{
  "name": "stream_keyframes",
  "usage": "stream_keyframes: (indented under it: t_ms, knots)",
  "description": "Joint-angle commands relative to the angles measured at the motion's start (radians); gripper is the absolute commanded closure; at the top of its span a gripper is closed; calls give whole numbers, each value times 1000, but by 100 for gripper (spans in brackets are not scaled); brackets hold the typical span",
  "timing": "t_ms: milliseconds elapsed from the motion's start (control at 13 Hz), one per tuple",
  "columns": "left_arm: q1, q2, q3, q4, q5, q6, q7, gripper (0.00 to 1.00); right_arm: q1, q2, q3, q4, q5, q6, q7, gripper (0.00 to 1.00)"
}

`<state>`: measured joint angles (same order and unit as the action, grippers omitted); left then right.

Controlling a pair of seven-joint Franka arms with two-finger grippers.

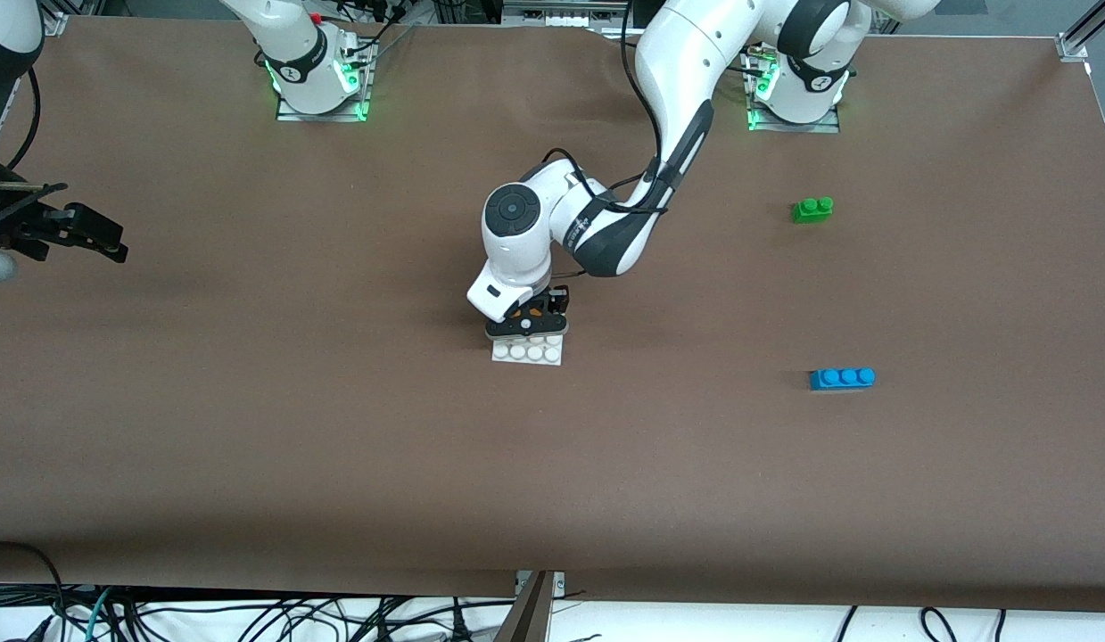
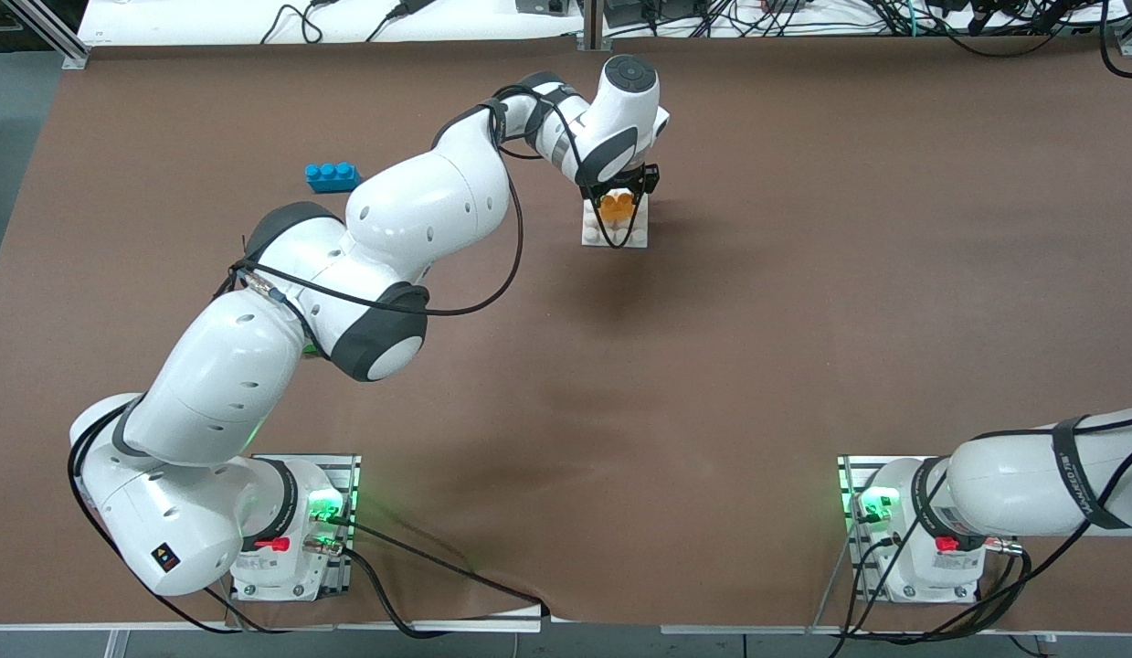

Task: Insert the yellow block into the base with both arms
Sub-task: 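Lower the yellow brick onto the white plate studs with the left gripper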

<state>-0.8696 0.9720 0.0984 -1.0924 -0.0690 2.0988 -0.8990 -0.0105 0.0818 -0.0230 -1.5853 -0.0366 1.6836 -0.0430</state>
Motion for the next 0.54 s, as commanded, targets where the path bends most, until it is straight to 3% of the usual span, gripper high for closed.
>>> stream_keyframes:
  t_ms: [0, 460]
  knots:
    - [-2, 17, 1, 25, 20, -6, 9, 83, -11, -4, 5, 10, -2, -15, -23, 0]
    - [-17, 28, 1, 25, 18, -10, 6, 83, -11, -4, 5, 10, -2, -15, -23, 0]
